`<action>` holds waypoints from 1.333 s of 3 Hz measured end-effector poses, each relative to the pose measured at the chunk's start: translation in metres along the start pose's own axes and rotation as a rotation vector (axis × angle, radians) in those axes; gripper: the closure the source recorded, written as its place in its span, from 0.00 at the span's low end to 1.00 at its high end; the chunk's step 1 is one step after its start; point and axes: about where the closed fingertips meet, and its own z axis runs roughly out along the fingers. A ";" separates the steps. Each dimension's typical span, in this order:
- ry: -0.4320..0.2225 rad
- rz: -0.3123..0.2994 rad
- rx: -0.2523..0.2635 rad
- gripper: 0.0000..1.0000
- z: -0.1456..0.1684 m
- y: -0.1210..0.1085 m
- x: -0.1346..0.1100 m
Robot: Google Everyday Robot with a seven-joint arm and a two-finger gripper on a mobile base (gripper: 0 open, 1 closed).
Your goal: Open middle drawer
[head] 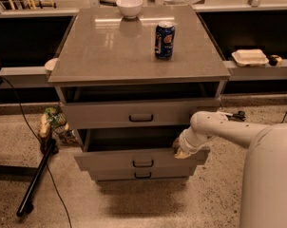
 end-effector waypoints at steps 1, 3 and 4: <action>0.000 0.000 0.000 0.58 0.000 0.000 0.000; 0.010 -0.027 -0.009 0.11 0.000 0.003 -0.002; 0.032 -0.067 -0.037 0.00 0.001 0.013 -0.010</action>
Offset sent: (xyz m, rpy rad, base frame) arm 0.0000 0.0000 0.0000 0.0000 0.0000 0.0000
